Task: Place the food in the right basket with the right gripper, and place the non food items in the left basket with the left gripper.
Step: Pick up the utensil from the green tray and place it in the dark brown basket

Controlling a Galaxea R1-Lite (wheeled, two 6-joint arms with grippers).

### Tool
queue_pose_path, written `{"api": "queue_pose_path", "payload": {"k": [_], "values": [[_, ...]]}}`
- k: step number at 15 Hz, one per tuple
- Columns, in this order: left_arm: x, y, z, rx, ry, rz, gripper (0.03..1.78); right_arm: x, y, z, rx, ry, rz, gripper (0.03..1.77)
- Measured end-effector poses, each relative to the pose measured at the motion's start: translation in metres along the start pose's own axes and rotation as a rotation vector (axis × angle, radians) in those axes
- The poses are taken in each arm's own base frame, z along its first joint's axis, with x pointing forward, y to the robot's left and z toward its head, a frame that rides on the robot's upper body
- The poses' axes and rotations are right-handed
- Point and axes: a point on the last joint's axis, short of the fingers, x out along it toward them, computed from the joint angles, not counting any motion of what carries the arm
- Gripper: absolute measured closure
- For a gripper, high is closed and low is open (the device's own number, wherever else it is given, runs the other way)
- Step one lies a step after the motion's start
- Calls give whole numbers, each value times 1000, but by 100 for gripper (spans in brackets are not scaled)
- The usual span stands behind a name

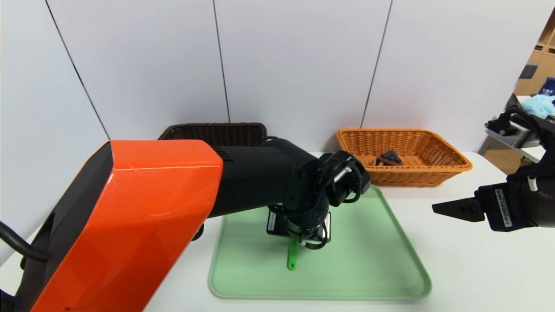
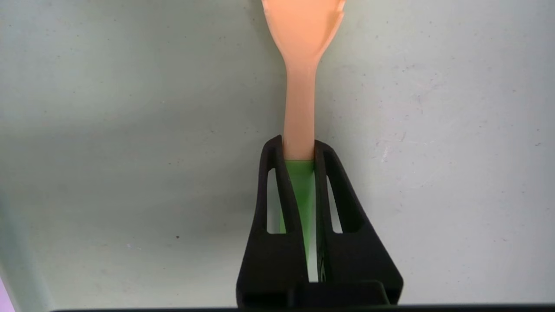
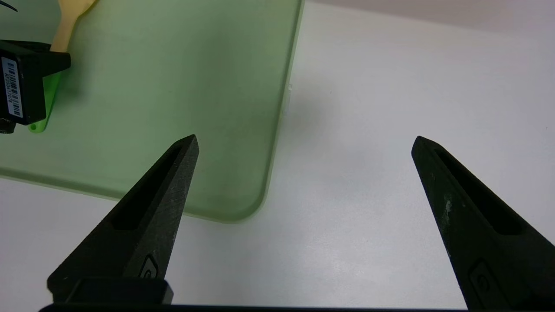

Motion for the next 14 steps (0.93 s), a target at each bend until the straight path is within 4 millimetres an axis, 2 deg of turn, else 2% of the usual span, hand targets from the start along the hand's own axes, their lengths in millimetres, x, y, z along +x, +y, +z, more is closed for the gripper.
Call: {"api": "queue_pose_path", "payload": {"k": [7,14], "values": [[-7,0,4,-48,-25,-31,169,1,0,0,-2,5,0,10],[-25,-2,5,-62,-47,-68,169,2,0,-2,0,12,-2,10]]}}
